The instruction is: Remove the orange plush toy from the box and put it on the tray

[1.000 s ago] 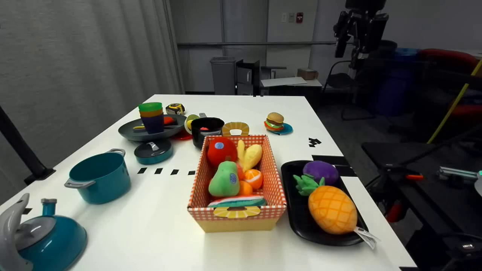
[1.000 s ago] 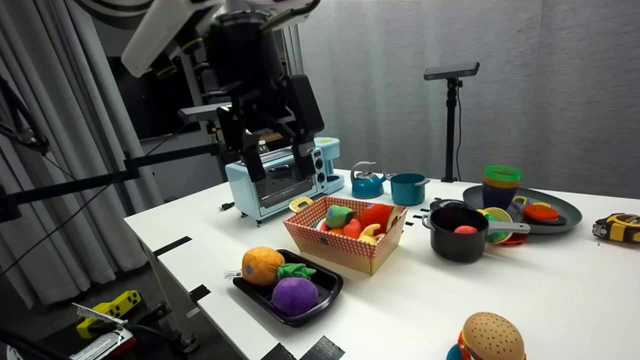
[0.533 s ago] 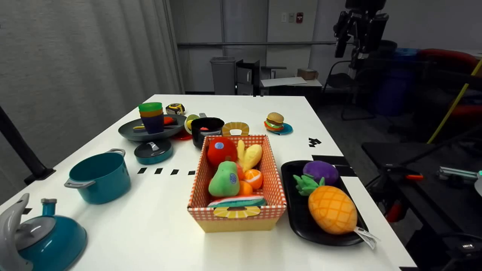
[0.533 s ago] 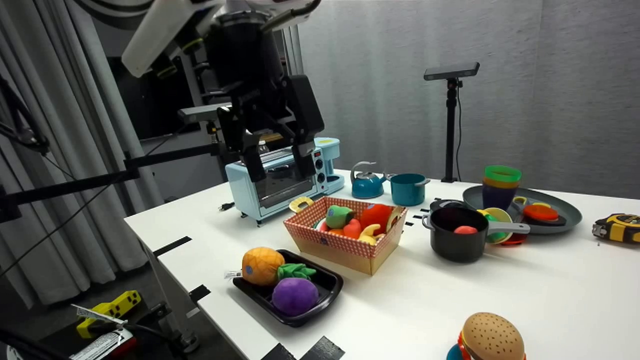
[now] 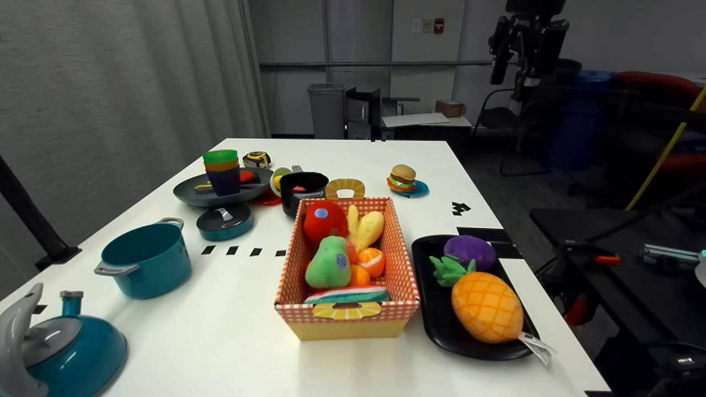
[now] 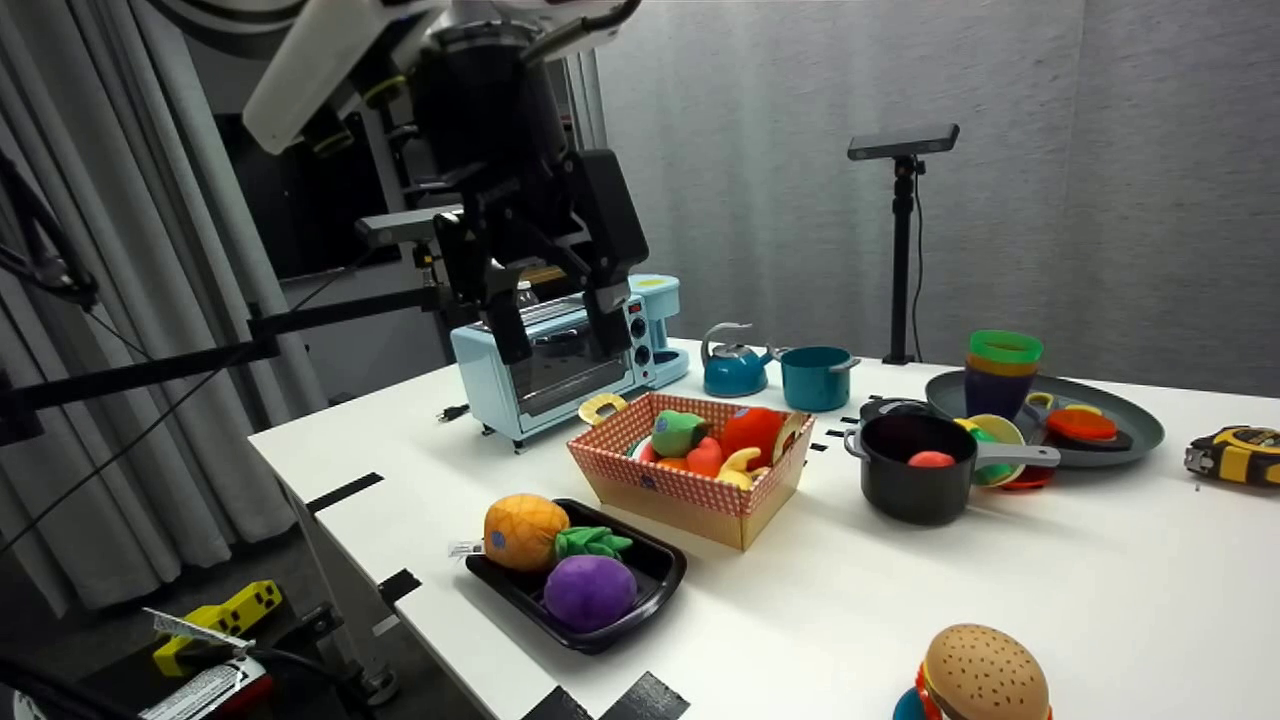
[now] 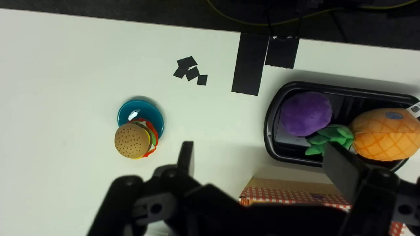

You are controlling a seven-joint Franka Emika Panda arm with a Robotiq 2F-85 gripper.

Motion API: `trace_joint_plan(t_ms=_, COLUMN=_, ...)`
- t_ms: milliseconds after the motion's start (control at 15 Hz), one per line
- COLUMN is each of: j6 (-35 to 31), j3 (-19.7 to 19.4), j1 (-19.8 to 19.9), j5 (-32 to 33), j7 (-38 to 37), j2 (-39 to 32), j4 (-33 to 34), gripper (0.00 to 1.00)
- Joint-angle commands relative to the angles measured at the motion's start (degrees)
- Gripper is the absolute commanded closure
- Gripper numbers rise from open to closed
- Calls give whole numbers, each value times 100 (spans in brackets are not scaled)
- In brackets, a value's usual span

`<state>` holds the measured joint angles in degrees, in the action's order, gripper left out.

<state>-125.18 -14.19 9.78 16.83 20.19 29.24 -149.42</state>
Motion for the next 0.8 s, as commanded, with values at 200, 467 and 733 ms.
trace_joint_plan(t_ms=200, j6=9, j3=34, j1=32, j5=-23, j7=15, j2=-2, j4=6, gripper=0)
trace_joint_plan(t_ms=467, j6=-91, j3=65, j1=-90, j5=-88, j7=84, j2=-225, j4=53, gripper=0)
trace_joint_plan(t_ms=733, j6=-301, j3=180, j1=-324, j5=-311, j7=61, j2=-527, j4=171, gripper=0)
